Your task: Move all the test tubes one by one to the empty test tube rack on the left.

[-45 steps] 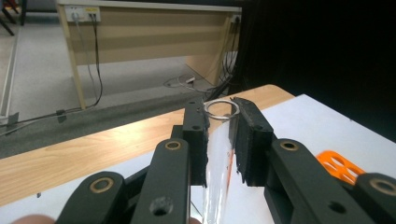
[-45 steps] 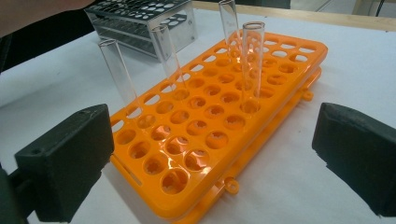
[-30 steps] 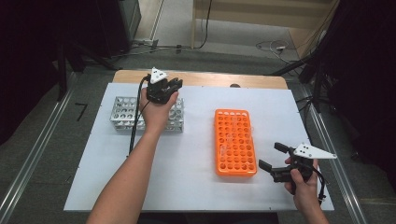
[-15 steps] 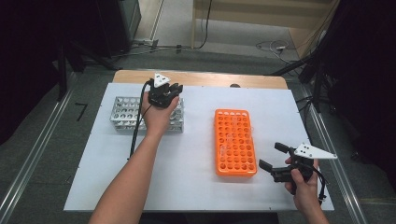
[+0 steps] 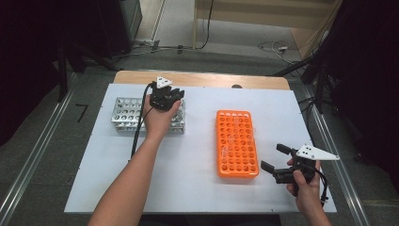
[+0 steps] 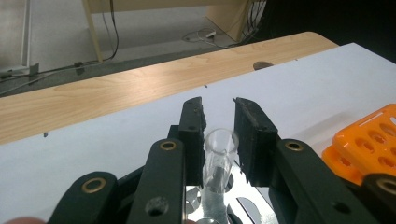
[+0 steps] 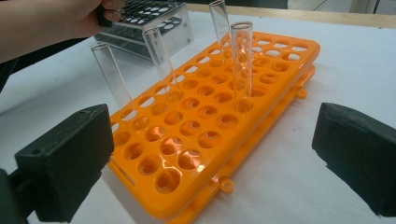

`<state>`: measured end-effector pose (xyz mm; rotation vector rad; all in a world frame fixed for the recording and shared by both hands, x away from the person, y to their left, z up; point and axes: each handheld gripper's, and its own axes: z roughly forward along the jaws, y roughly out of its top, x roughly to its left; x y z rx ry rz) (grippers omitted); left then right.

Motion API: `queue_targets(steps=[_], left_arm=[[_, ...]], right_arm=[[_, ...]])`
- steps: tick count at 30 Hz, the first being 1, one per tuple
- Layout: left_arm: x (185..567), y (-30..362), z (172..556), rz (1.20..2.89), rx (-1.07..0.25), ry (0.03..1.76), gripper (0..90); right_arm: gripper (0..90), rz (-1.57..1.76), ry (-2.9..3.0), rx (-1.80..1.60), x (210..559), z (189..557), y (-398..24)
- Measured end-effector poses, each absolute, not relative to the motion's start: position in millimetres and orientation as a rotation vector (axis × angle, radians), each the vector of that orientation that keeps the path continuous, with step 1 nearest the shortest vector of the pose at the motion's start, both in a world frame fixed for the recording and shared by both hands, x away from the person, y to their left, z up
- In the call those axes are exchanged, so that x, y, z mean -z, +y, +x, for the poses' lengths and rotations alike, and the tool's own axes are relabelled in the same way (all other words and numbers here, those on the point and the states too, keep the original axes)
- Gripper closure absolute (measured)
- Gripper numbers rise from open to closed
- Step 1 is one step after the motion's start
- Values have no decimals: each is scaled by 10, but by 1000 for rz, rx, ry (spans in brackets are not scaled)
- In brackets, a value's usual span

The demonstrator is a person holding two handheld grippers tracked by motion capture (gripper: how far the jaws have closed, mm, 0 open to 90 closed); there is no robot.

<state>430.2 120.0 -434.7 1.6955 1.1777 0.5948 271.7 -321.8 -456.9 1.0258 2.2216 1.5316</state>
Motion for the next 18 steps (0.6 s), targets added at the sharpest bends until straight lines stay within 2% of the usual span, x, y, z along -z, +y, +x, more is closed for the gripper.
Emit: queue_targets(steps=[6,11,14,18], left_arm=[[4325,1216,4282,1692,-578,1172,647],[4236,1215,4198,1659,-550,1139,454],[4159,1212,4122,1640,-536,1114,307],[4060,1217,3987,1622,-512,1066,192]], right_arm=[[0,1023,2222,-1533,4569,2718,-3215],[0,1019,2224,-1537,4563,2717,-3214],[0,1019,2227,-1535,4557,2713,-3204],[0,1009,2232,-1537,4546,2714,-3187]])
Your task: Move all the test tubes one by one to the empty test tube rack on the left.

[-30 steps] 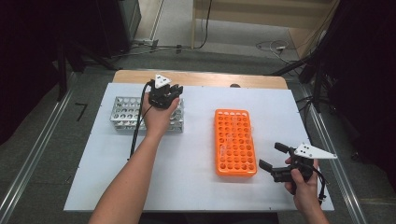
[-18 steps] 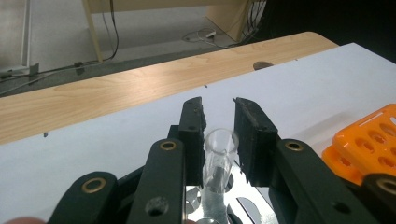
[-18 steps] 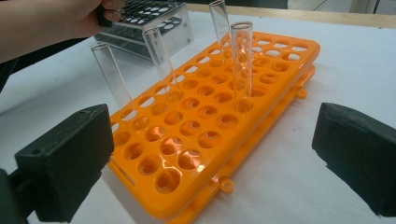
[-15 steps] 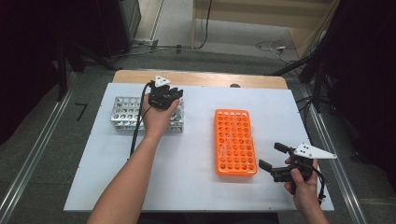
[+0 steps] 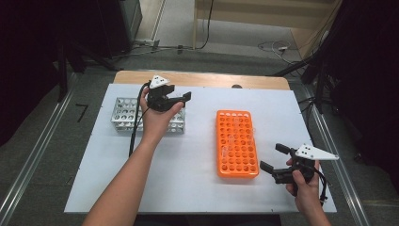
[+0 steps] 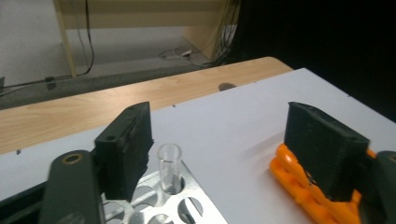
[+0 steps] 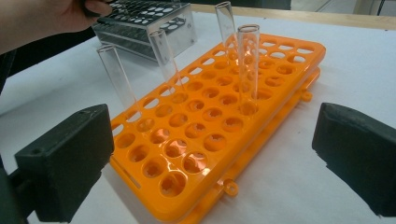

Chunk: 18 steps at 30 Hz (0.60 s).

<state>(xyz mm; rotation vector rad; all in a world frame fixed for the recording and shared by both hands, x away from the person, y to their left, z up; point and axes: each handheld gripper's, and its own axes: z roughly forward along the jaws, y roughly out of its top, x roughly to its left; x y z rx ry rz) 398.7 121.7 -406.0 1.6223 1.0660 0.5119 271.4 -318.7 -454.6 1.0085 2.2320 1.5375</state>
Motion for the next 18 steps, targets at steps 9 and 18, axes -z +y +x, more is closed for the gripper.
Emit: queue_targets(steps=[9,18], left_arm=[[3966,1238,3630,1619,-493,1019,29],[4036,1285,3212,1605,-458,987,0]], right_arm=[[0,998,2246,-1536,4527,2719,-3130],[0,989,2279,-1540,4535,2752,-3027]])
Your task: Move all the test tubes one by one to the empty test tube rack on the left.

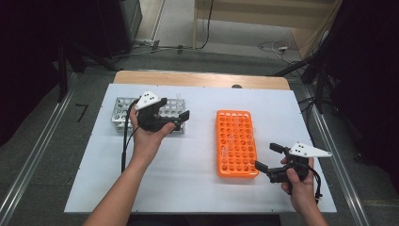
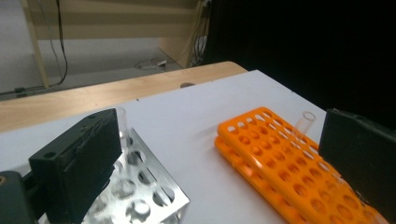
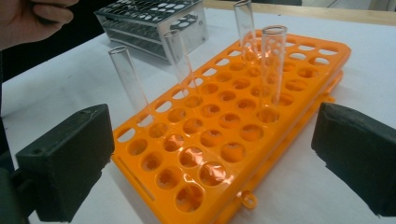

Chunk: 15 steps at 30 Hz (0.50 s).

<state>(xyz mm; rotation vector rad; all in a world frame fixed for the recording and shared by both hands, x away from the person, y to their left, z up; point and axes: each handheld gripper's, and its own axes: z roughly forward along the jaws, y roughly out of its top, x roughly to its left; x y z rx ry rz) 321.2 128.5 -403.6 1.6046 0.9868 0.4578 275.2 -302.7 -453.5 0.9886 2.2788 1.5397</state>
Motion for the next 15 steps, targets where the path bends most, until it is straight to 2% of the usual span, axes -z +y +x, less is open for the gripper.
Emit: queue_targets(steps=[9,10,15], left_arm=[[4194,1350,2822,1614,-461,981,0],[4207,1355,2782,1617,-471,980,0],[4287,1377,2565,1612,-481,981,0]], right_arm=[[0,925,2363,-1581,4535,2744,-2799],[31,922,2364,-1582,4534,2735,-2772],[42,902,2395,-1589,4542,2720,-2646]])
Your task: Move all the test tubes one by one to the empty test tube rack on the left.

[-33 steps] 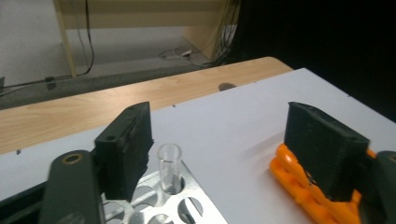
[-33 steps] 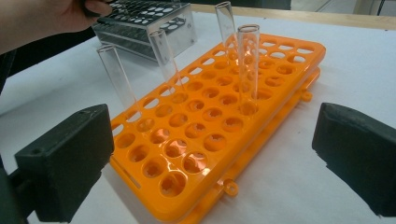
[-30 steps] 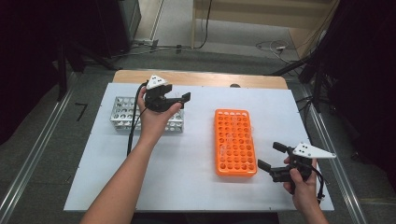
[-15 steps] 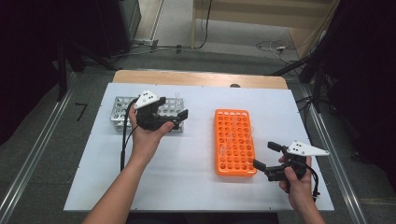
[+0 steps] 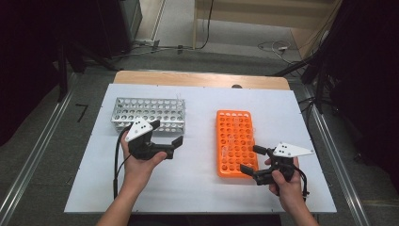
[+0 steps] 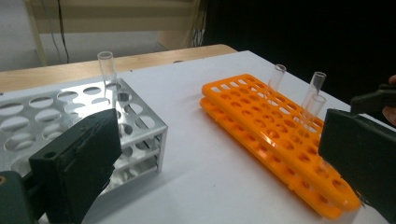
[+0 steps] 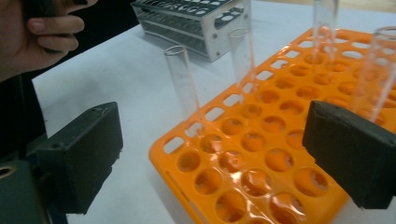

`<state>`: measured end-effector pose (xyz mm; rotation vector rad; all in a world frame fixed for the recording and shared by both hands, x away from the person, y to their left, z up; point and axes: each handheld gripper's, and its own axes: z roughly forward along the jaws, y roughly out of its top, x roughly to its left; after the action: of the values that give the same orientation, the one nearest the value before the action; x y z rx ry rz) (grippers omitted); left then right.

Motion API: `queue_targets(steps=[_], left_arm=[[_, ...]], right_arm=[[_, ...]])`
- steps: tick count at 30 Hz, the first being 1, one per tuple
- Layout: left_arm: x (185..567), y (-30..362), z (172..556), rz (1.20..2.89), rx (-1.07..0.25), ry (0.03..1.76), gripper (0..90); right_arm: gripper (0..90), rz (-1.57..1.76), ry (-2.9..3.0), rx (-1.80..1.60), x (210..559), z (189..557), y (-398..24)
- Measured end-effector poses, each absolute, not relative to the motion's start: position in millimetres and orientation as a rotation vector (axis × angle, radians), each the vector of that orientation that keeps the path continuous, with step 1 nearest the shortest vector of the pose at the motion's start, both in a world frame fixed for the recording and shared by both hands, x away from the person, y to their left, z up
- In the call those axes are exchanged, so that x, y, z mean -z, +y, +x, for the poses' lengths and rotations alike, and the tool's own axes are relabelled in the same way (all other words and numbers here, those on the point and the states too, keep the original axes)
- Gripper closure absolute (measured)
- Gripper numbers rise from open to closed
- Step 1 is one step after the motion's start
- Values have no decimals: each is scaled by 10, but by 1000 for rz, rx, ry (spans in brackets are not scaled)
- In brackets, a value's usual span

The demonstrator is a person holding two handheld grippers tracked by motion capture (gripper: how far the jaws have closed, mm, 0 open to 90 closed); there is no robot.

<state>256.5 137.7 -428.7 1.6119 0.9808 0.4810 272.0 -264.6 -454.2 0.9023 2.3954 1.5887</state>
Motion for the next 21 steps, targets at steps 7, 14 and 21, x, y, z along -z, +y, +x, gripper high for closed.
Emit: queue_targets(steps=[7,14,21], left_arm=[[4396,1418,2284,1620,-481,983,0],[4435,1456,2107,1626,-478,974,0],[4478,1481,1990,1634,-481,966,0]], right_arm=[[199,924,2438,-1626,4572,2754,-2533],[357,944,2480,-1566,4610,2801,-2345],[528,1000,2509,-1471,4690,2853,-2173]])
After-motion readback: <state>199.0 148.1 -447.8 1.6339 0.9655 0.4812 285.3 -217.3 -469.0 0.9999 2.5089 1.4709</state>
